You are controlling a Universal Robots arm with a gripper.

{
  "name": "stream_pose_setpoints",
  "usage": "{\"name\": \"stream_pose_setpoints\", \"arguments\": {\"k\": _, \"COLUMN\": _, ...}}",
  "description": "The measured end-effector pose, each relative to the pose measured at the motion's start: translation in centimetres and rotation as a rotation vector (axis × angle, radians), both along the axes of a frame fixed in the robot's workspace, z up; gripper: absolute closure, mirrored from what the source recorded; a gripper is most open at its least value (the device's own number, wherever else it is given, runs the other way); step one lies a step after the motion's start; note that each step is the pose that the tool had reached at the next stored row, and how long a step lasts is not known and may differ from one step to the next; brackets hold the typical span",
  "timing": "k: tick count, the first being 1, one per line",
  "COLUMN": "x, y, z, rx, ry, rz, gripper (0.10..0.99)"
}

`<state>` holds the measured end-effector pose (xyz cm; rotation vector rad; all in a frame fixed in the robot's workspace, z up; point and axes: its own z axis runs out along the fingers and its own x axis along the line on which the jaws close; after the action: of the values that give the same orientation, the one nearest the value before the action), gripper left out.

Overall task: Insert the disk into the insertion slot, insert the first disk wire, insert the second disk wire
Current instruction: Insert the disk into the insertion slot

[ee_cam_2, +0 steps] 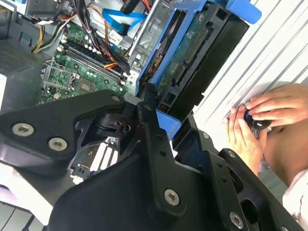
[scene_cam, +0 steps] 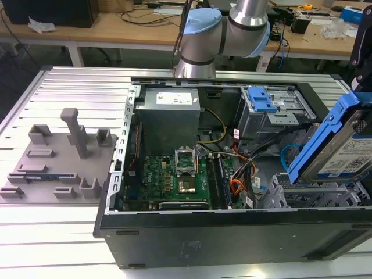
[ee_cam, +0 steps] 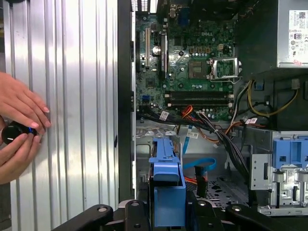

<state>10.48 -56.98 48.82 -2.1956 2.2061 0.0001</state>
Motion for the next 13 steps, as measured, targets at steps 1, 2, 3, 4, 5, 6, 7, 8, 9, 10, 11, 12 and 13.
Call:
{"name": "stream_pose_setpoints", "arguments": {"k": 1, "x": 0.00, "y": 0.30, "z": -0.01, "rx": 0.000, "ry": 0.0000, "rz": 0.000, "gripper": 0.722}}
{"name": "stream_pose_setpoints", "arguments": {"k": 2, "x": 0.00, "y": 0.57, "z": -0.03, "rx": 0.000, "ry": 0.0000, "rz": -0.002, "gripper": 0.722}}
{"name": "stream_pose_setpoints", "arguments": {"k": 3, "x": 0.00, "y": 0.74, "z": -0.04, "rx": 0.000, "ry": -0.0001, "rz": -0.003, "gripper": 0.722}}
{"name": "stream_pose_setpoints", "arguments": {"k": 4, "x": 0.00, "y": 0.96, "z": -0.05, "rx": 0.000, "ry": 0.0000, "rz": -0.005, "gripper": 0.722}}
{"name": "stream_pose_setpoints", "arguments": {"k": 5, "x": 0.00, "y": 1.20, "z": -0.07, "rx": 0.000, "ry": 0.0000, "rz": -0.007, "gripper": 0.722}}
{"name": "stream_pose_setpoints", "arguments": {"k": 6, "x": 0.00, "y": 1.29, "z": -0.08, "rx": 0.000, "ry": 0.0000, "rz": -0.008, "gripper": 0.722}}
{"name": "stream_pose_setpoints", "arguments": {"k": 7, "x": 0.00, "y": 1.40, "z": -0.12, "rx": 0.000, "ry": -0.0001, "rz": -0.013, "gripper": 0.722}}
{"name": "stream_pose_setpoints", "arguments": {"k": 8, "x": 0.00, "y": 1.41, "z": -0.20, "rx": 0.000, "ry": 0.0000, "rz": -0.026, "gripper": 0.722}}
{"name": "stream_pose_setpoints", "arguments": {"k": 9, "x": 0.00, "y": 1.43, "z": -0.22, "rx": 0.000, "ry": 0.0000, "rz": -0.034, "gripper": 0.722}}
{"name": "stream_pose_setpoints", "arguments": {"k": 10, "x": 0.00, "y": 1.45, "z": -0.26, "rx": 0.000, "ry": 0.0000, "rz": -0.044, "gripper": 0.722}}
{"name": "stream_pose_setpoints", "arguments": {"k": 11, "x": 0.00, "y": 1.51, "z": -0.37, "rx": 0.000, "ry": 0.0000, "rz": -0.063, "gripper": 0.722}}
{"name": "stream_pose_setpoints", "arguments": {"k": 12, "x": 0.00, "y": 1.58, "z": -0.44, "rx": 0.000, "ry": 0.0000, "rz": -0.068, "gripper": 0.722}}
{"name": "stream_pose_setpoints", "arguments": {"k": 13, "x": 0.00, "y": 1.67, "z": -0.50, "rx": 0.000, "ry": 0.0002, "rz": -0.069, "gripper": 0.722}}
